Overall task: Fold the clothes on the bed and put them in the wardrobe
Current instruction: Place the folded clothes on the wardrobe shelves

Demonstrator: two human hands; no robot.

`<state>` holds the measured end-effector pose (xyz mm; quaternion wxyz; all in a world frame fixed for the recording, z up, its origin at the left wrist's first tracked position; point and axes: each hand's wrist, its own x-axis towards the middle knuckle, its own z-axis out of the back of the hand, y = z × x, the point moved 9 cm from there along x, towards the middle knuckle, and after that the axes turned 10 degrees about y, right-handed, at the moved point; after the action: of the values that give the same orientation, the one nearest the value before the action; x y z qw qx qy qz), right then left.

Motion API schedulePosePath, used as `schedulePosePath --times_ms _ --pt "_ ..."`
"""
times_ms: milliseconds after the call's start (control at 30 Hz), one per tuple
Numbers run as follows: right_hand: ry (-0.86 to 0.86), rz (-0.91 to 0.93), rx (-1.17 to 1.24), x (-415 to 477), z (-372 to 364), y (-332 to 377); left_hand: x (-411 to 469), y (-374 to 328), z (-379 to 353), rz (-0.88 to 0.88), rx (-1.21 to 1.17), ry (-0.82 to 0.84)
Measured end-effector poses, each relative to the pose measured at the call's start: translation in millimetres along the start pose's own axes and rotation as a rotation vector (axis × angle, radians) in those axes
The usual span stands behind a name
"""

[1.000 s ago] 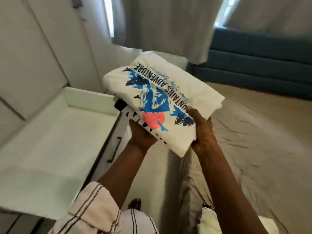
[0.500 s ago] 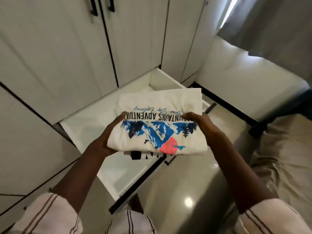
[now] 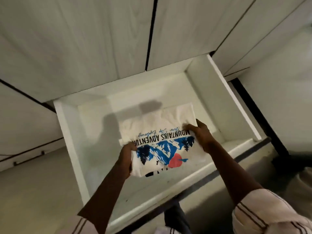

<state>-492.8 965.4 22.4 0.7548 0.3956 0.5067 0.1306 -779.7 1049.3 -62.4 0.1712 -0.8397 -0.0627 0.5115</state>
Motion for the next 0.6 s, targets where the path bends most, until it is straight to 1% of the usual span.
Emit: schedulePosePath --times_ms 100,133,200,233,300,367,433,500,533,600 --pt "0.063 -0.006 -0.149 51 0 -21 39 21 12 -0.049 -0.028 -0.141" --pt "0.089 -0.004 -0.203 67 1 -33 52 27 20 -0.066 0.017 -0.199" --pt "0.156 -0.05 -0.327 96 0 -61 63 42 42 -0.101 0.146 -0.378" --pt "0.16 -0.065 -0.381 104 3 -69 65 47 45 -0.106 0.19 -0.44" --pt "0.121 -0.091 -0.485 106 7 -73 51 52 34 -0.11 0.262 -0.516" --pt "0.045 -0.137 -0.586 98 14 -75 29 48 20 -0.113 0.394 -0.613" --pt "0.012 -0.237 -0.566 84 21 -86 11 47 10 -0.125 0.433 -0.674" --pt "0.039 -0.33 -0.416 69 21 -104 1 49 4 -0.12 0.407 -0.687" --pt "0.05 -0.351 -0.375 62 21 -109 -3 48 2 -0.126 0.363 -0.692" --pt "0.031 -0.311 -0.387 54 22 -104 -7 43 -9 -0.142 0.147 -0.631"
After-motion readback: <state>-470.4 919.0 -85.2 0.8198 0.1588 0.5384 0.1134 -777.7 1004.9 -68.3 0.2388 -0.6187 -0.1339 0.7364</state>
